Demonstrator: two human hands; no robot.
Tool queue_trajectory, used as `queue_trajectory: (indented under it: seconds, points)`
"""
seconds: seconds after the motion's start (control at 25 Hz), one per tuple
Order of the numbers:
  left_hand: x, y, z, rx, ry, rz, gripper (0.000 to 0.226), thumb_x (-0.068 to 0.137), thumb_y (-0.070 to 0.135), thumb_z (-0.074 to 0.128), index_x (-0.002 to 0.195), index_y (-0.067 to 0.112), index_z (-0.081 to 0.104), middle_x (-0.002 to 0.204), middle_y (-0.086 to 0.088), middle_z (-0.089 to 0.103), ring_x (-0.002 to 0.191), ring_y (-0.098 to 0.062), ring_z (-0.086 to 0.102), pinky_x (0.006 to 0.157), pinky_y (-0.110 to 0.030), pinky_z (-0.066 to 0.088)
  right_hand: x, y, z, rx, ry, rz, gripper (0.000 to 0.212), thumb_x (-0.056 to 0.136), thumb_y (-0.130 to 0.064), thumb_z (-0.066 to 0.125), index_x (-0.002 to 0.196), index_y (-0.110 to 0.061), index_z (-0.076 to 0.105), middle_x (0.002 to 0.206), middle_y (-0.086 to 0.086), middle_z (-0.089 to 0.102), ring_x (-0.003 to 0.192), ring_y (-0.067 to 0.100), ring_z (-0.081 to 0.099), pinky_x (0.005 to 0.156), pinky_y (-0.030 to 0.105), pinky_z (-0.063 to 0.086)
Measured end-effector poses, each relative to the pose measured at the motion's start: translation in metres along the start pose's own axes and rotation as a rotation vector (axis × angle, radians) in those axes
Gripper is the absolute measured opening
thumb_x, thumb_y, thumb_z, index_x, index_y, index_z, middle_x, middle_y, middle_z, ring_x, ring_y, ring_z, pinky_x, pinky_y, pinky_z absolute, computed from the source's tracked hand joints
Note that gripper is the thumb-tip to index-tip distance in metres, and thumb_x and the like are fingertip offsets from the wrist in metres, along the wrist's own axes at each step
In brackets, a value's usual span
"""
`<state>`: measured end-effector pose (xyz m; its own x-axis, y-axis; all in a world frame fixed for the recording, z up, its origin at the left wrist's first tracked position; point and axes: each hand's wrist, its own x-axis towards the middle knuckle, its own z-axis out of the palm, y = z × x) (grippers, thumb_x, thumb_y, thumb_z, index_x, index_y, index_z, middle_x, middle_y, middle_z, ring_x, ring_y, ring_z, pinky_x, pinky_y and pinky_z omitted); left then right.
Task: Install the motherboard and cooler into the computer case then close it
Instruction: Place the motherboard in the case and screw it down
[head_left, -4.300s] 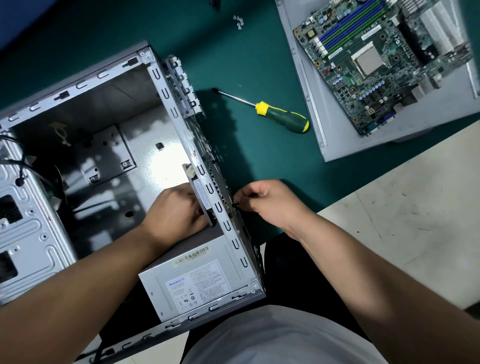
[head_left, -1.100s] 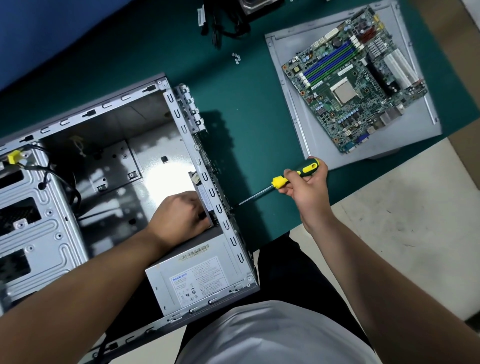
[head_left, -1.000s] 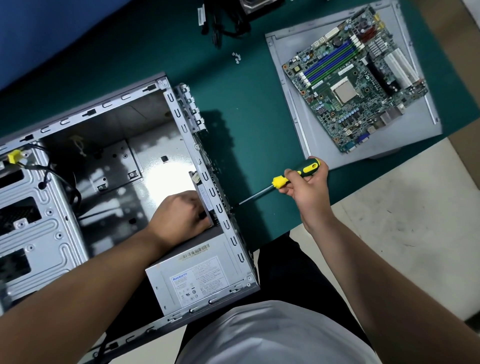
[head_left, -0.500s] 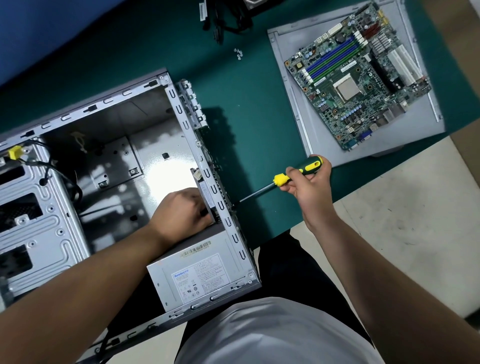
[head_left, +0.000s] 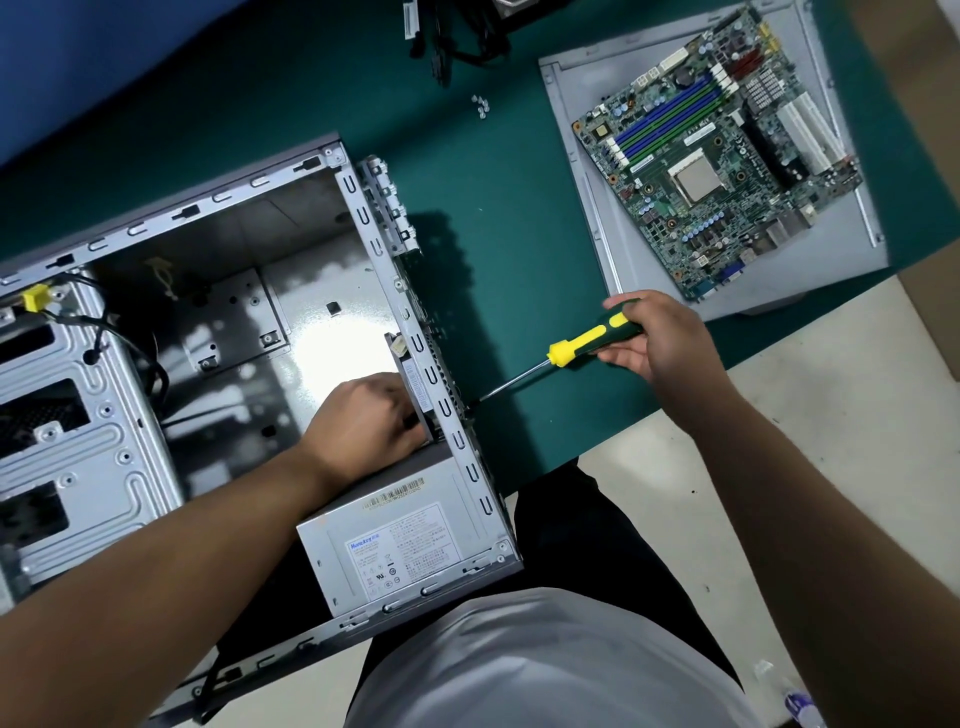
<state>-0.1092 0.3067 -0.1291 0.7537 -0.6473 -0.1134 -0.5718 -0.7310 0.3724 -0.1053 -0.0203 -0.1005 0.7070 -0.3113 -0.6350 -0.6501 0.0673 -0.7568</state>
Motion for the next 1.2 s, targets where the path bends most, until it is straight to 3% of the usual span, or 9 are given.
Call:
queue_trajectory:
  seconds: [0.08, 0.2, 0.4, 0.52, 0.64, 0.84, 0.96, 1.08, 1.2]
  points:
    - [0.0, 0.0, -0.002, 0.0, -0.007, 0.011, 0.035, 0.082, 0.032, 0.043, 0.052, 0.015, 0.052, 0.055, -0.002, 0.05, 0.043, -0.023, 0.05, 0.055, -0.019, 0.025, -0.002, -0.003, -0.005, -0.167, -0.034, -0.098, 0.019, 0.094, -0.042, 0.063, 0.101, -0.027, 0.071, 0.087, 0.003, 0.074, 0.061, 0.02, 0.072, 0.056, 0.03, 0.055]
    - [0.001, 0.001, -0.003, -0.006, -0.018, 0.015, 0.035, 0.081, 0.031, 0.043, 0.052, 0.015, 0.052, 0.055, -0.002, 0.051, 0.043, -0.023, 0.05, 0.054, -0.018, 0.025, 0.003, -0.006, 0.002, -0.566, 0.032, -0.148, 0.052, 0.098, -0.064, 0.046, 0.086, -0.016, 0.063, 0.058, 0.003, 0.066, 0.05, 0.017, 0.06, 0.061, 0.034, 0.051]
    - [0.001, 0.002, -0.006, -0.028, -0.028, 0.023, 0.036, 0.08, 0.031, 0.042, 0.051, 0.014, 0.053, 0.055, -0.003, 0.053, 0.042, -0.023, 0.051, 0.049, -0.017, 0.032, 0.011, -0.029, -0.01, 0.043, -0.172, 0.159, 0.03, 0.095, -0.019, 0.05, 0.113, -0.007, 0.07, 0.118, 0.02, 0.072, 0.104, 0.028, 0.073, 0.091, 0.041, 0.061]
    - [0.001, 0.001, -0.006, -0.05, -0.007, 0.036, 0.036, 0.081, 0.03, 0.042, 0.051, 0.014, 0.054, 0.055, -0.003, 0.053, 0.042, -0.023, 0.051, 0.052, -0.017, 0.029, 0.004, -0.033, -0.013, -0.175, -0.219, 0.005, 0.022, 0.104, -0.032, 0.055, 0.105, -0.022, 0.075, 0.1, 0.011, 0.075, 0.083, 0.021, 0.077, 0.081, 0.035, 0.062]
    - [-0.001, 0.002, -0.007, -0.095, -0.032, 0.034, 0.037, 0.081, 0.03, 0.042, 0.052, 0.013, 0.056, 0.057, -0.004, 0.056, 0.043, -0.023, 0.053, 0.053, -0.017, 0.033, 0.006, -0.034, 0.003, -0.581, -0.066, -0.04, 0.056, 0.103, -0.061, 0.039, 0.087, -0.017, 0.071, 0.065, 0.011, 0.07, 0.045, 0.012, 0.058, 0.053, 0.026, 0.048]
    - [0.0, 0.001, -0.002, -0.337, -0.149, -0.179, 0.041, 0.083, 0.043, 0.036, 0.058, 0.019, 0.057, 0.063, 0.005, 0.059, 0.055, -0.019, 0.058, 0.058, -0.028, 0.044, 0.014, -0.045, -0.006, -0.016, -0.282, 0.19, 0.029, 0.107, -0.016, 0.042, 0.122, -0.005, 0.065, 0.121, 0.026, 0.068, 0.099, 0.032, 0.075, 0.074, 0.034, 0.062]
    - [0.001, 0.005, -0.003, -0.635, -0.179, -0.324, 0.036, 0.085, 0.022, 0.06, 0.056, 0.043, 0.058, 0.063, 0.024, 0.064, 0.061, 0.005, 0.061, 0.059, -0.014, 0.042, 0.007, -0.043, -0.011, -0.182, -0.317, 0.07, 0.026, 0.106, -0.031, 0.052, 0.114, -0.014, 0.07, 0.11, 0.022, 0.071, 0.087, 0.03, 0.077, 0.07, 0.03, 0.062]
    - [0.001, 0.008, -0.004, -0.857, -0.217, -0.457, 0.048, 0.082, -0.001, 0.066, 0.063, 0.043, 0.07, 0.072, 0.027, 0.072, 0.068, 0.011, 0.066, 0.062, -0.006, 0.045, 0.005, -0.037, -0.003, -0.636, -0.194, -0.025, 0.055, 0.103, -0.06, 0.042, 0.091, -0.011, 0.064, 0.074, 0.017, 0.073, 0.051, 0.022, 0.062, 0.049, 0.027, 0.045]
    - [0.005, 0.009, -0.007, -0.909, -0.261, -0.525, 0.025, 0.085, -0.006, 0.07, 0.086, 0.017, 0.079, 0.087, 0.007, 0.079, 0.081, -0.002, 0.072, 0.072, -0.018, 0.054, 0.008, -0.034, -0.006, -0.28, -0.215, 0.17, 0.031, 0.108, -0.027, 0.043, 0.101, -0.006, 0.064, 0.11, 0.029, 0.071, 0.078, 0.027, 0.071, 0.063, 0.034, 0.058]
